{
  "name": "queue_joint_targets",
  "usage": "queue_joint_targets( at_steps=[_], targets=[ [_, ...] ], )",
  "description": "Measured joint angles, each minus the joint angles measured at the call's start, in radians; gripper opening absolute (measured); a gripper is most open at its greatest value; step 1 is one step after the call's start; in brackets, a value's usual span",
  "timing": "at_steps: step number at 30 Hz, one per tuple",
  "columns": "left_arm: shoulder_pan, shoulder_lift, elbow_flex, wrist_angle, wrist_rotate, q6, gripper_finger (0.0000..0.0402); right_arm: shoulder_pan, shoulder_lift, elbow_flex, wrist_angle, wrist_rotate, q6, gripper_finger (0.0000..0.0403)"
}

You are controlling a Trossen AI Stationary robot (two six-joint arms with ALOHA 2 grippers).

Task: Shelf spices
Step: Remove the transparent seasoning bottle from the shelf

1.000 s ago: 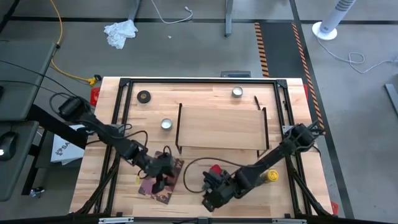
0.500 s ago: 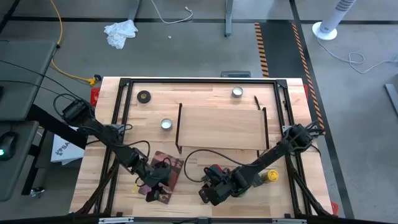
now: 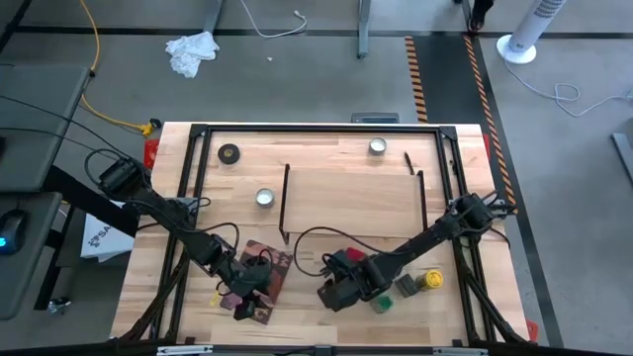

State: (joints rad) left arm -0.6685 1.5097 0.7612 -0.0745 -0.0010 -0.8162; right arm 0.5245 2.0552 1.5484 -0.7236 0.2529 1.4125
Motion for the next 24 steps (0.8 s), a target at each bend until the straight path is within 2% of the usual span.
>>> queue_joint_targets(
  at_steps=[4, 12, 17, 24],
  targets=[
    [-0.011, 0.0, 0.0, -0.003, 0.003, -0.011, 0.0196, 0.025, 0.004, 0.009, 0.075, -0.011, 0.014, 0.0232],
    [-0.015, 0.0, 0.0, -0.01, -0.007, -0.013, 0.0196, 0.04, 0.01, 0.008, -0.051, 0.027, 0.155, 0.0232],
    [-0.018, 0.0, 0.0, -0.01, 0.01, -0.029, 0.0196, 0.044, 0.01, 0.008, 0.044, 0.029, 0.14, 0.0232],
    [-0.022, 0.0, 0.0, -0.016, 0.014, -0.031, 0.0196, 0.046, 0.059, 0.008, 0.031, -0.019, 0.142, 0.0232]
  ],
)
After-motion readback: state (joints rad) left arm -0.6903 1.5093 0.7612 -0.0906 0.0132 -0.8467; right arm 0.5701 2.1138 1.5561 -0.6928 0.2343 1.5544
